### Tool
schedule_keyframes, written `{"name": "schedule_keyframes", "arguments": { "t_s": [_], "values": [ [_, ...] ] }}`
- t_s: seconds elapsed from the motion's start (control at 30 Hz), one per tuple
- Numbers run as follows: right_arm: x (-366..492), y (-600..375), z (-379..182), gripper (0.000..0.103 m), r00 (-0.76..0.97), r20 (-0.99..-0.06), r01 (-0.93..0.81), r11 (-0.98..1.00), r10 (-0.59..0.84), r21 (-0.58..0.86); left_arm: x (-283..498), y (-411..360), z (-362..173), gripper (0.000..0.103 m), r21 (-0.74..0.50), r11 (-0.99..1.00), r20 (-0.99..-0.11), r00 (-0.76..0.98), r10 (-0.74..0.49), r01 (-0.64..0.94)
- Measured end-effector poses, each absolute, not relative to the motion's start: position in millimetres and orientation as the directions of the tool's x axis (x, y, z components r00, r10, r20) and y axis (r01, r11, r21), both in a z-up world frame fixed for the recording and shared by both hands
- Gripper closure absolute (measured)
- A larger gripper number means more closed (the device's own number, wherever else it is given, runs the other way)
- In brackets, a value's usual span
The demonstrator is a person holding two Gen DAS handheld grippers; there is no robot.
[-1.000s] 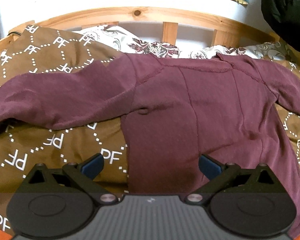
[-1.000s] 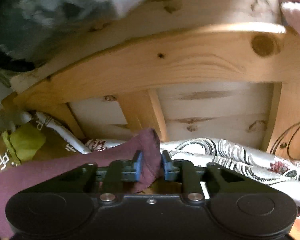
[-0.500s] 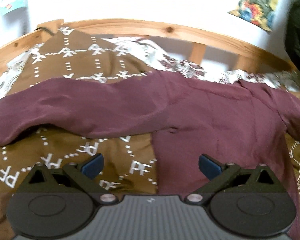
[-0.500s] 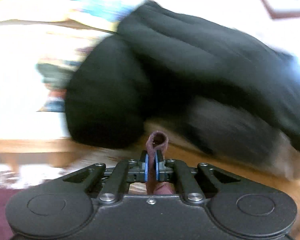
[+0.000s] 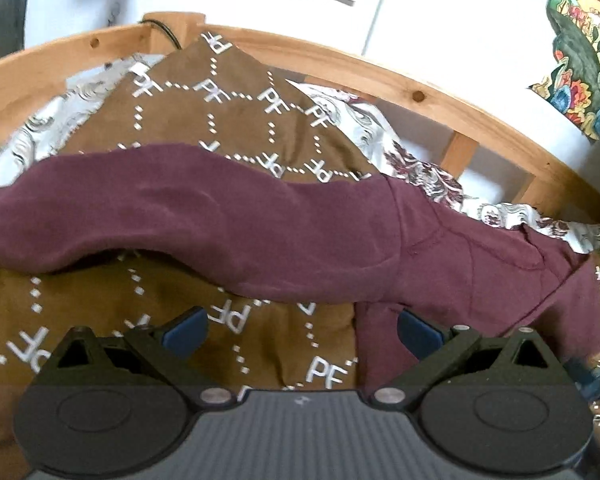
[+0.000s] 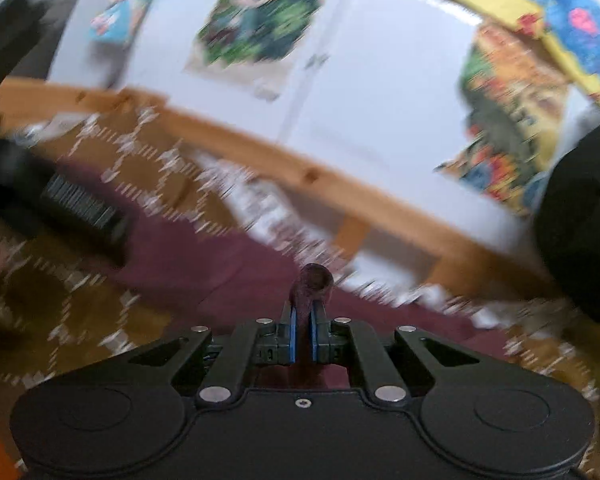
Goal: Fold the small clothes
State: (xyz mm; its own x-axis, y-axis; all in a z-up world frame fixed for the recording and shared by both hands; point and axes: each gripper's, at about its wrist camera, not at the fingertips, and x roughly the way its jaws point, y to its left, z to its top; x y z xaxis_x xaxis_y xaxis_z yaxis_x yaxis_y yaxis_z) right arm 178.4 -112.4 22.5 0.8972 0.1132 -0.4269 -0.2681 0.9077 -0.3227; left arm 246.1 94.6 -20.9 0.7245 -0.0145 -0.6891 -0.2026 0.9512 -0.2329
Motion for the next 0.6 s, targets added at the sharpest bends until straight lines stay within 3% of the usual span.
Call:
{"name": "schedule_keyframes", "arguments": {
  "t_s": [0.13,0.2,0.3,0.47,0.6],
  "values": [
    [175.0,-109.6,5.6,0.085,0.844,-0.508,-0.355,0.890,0.174,-0.286,249.6,87.3,-27.8,0.001,-0.261,0.953,-0.688,0.722,-0.073,-0.153],
    [170.2,-113.8,6.6,0.058,0.813,-0.542,-0.400,0.881,0.213,-0.254,250.3,83.6,-29.9,0.001,-0.270,0.954,-0.683,0.725,-0.093,-0.131],
    [161.7,-127.3,14.9,0.034,0.772,-0.580,-0.457,0.862,0.260,-0.221,250.9,79.2,-30.5,0.001,-0.299,0.949,-0.670,0.731,-0.133,-0.101],
    [160.7,-169.0,25.7,0.015,0.774,-0.599,-0.416,0.879,0.206,-0.235,254.7,63.3,-37.8,0.001,-0.329,0.943,-0.659,0.726,-0.197,-0.044],
    [177.4,-213.5,24.7,0.011,0.830,-0.558,-0.225,0.905,-0.017,-0.361,267.0,38.5,-59.6,0.001,-0.274,0.961,-0.720,0.668,-0.187,-0.026]
  ]
}}
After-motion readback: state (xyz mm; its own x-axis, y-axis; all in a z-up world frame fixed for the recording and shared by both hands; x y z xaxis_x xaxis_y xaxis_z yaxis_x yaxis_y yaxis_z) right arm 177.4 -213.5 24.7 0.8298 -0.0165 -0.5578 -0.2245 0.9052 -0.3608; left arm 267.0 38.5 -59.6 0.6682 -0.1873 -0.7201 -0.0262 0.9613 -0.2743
